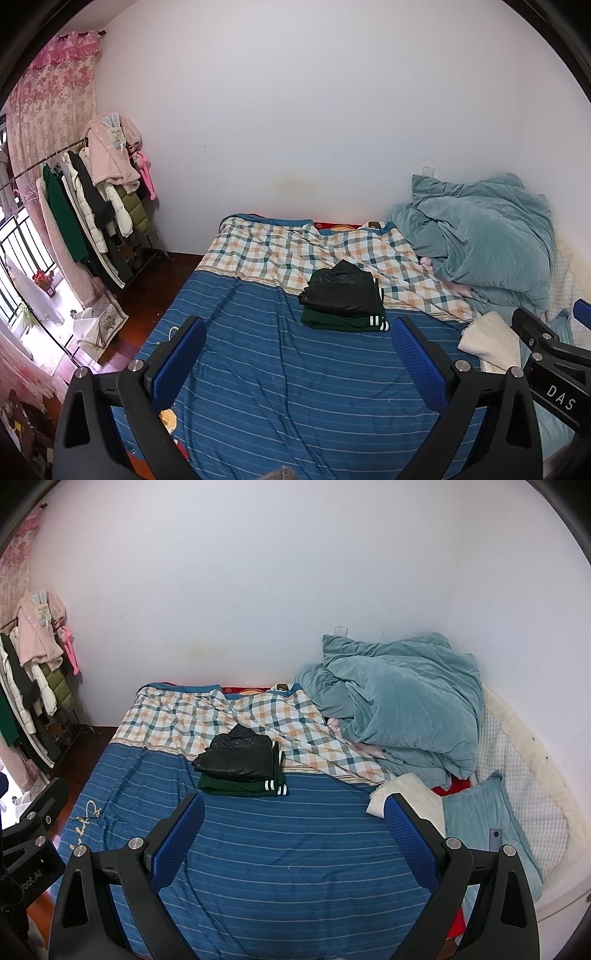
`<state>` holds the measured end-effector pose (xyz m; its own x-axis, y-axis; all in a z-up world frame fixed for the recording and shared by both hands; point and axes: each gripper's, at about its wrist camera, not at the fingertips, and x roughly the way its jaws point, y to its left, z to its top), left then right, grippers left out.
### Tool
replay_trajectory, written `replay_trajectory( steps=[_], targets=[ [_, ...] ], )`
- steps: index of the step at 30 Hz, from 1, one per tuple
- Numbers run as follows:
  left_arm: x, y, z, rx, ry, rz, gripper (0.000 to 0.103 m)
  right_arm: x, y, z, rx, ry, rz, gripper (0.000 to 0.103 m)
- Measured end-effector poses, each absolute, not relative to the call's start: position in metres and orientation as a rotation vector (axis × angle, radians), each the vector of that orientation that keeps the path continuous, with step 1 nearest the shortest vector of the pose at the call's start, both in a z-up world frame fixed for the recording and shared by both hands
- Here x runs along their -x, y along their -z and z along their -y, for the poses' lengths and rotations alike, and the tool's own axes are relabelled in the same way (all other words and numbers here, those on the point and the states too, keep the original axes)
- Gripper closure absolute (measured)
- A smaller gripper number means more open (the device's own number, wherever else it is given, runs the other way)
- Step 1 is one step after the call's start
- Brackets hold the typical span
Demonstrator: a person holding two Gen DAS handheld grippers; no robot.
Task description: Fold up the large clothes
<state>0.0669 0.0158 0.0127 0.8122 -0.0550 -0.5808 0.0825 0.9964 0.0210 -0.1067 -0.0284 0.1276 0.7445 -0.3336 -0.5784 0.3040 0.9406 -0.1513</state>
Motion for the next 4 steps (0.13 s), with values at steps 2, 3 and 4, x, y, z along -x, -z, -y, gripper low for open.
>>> replay_trajectory(
  steps=[2,3,4],
  targets=[
    [-0.0677,-0.0127,-0.0159,-0.045,0.074,-0.619,0.000,0.1045,-0.1289,0.0290,0.050,0.349,-0.641,0.004],
    [-0.0677,-0.0133,-0.0162,-0.043,0.074,-0.619,0.000,0.1040,-0.1294,0.0281,0.049,0.348,-0.641,0.004],
    [-0.0674,-0.0126,-0.0159,-0.045,0.072,-0.617,0.000,0.1052,-0.1295,0.0279,0.047,0.351,-0.640,0.004]
  ],
)
